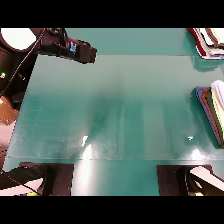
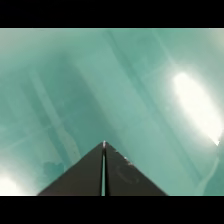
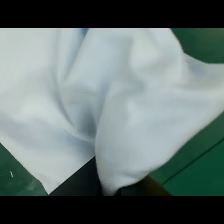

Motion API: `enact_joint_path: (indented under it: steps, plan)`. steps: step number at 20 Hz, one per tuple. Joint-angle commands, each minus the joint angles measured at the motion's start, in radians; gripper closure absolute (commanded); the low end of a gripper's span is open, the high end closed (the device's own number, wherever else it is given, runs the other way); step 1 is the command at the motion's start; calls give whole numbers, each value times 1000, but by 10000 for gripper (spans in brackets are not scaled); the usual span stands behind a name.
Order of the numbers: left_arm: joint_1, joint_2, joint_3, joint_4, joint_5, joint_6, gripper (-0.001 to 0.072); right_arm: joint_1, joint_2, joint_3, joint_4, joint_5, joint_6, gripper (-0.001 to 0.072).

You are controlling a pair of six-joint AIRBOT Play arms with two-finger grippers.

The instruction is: Fold the shirts.

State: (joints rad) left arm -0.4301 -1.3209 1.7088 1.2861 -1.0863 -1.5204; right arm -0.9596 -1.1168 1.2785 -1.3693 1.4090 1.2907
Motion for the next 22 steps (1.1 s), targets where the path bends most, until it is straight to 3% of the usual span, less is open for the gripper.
enact_joint_path:
  steps: [1,2,3,4,8,12,17,21,22]
  plan:
    - [0,0,0,0,-13,3,685,-53,26,-110,-47,-22,0,636]
    - [0,-1,0,0,-13,3,685,-61,24,-122,-47,-38,0,432]
    - [0,0,0,0,-13,3,685,-71,17,-125,-45,-48,0,146]
    - [0,0,0,0,-13,3,684,-79,10,-118,-30,-42,1,12]
    - [0,0,0,0,-13,3,684,-40,1,-3,245,-79,13,19]
    - [0,0,0,2,2,3,684,214,1,105,507,-103,13,20]
    - [0,0,0,15,3,2,684,653,1,136,532,-206,11,38]
    - [0,0,0,14,5,2,684,887,1,136,528,-280,10,475]
    - [0,0,0,14,5,2,684,922,1,136,529,-293,10,614]
